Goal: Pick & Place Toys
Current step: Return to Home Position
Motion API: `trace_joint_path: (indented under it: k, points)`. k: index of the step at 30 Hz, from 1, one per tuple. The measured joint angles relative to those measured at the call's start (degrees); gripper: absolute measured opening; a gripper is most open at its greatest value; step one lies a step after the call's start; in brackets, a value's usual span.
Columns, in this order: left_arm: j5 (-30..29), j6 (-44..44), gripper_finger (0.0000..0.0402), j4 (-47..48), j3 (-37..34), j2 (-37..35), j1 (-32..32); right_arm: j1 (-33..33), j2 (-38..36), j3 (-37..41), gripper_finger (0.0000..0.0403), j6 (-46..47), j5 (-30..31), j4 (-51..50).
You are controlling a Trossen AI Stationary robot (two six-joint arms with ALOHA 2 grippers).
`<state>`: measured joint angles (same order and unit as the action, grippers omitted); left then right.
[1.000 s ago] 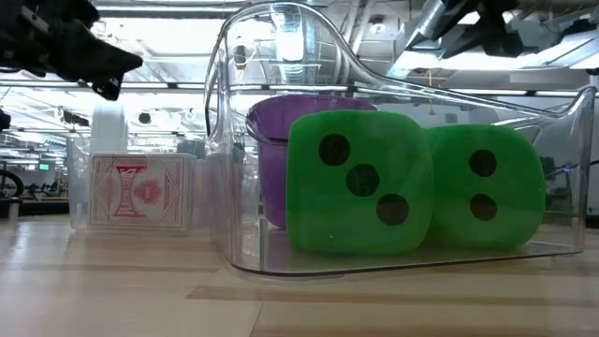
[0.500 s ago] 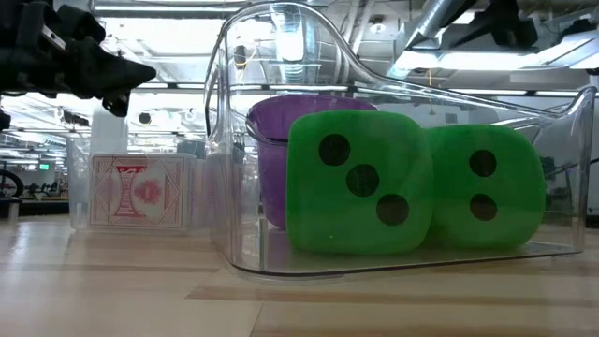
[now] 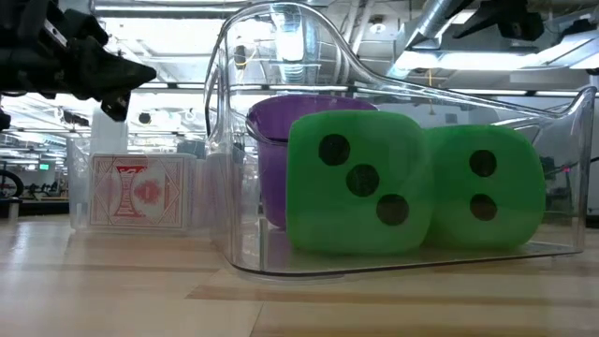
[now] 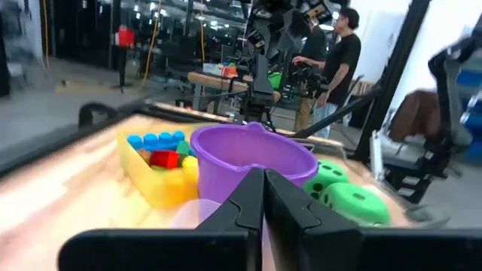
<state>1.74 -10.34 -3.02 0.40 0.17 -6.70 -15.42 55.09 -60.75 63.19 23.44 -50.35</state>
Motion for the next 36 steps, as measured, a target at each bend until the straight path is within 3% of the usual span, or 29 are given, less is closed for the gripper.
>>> trace_joint_path:
  k: [6, 12, 20, 27, 31, 36]
  points:
    - [0.00, -6.52, 0.0007, 0.45, 0.00, 1.64, 0.00, 2.43, 1.60, -0.02, 0.0133, -5.72, 2.49, 1.62]
    - [0.00, -6.61, 0.0008, 0.06, -0.02, 4.30, 0.00, 7.52, 6.91, -0.02, 0.0133, -19.80, 1.25, 16.10]
    - [0.00, -6.63, 0.0008, -0.08, -0.04, 7.87, 0.00, 18.30, 18.17, -0.02, 0.0133, -36.61, -15.19, 39.73]
    - [0.00, -6.63, 0.0008, 0.02, -0.04, 10.43, 0.00, 28.28, 23.38, -0.09, 0.0130, -43.54, -29.12, 60.63]
    - [-0.67, -6.70, 0.0008, -0.08, -0.04, 11.78, 0.00, 30.84, 24.09, 0.02, 0.0119, -48.54, -33.75, 64.58]
    - [-11.53, -11.63, 0.0008, -4.29, -0.04, 13.12, -0.04, 31.23, 24.30, 0.09, 0.0097, -52.23, -34.16, 62.88]
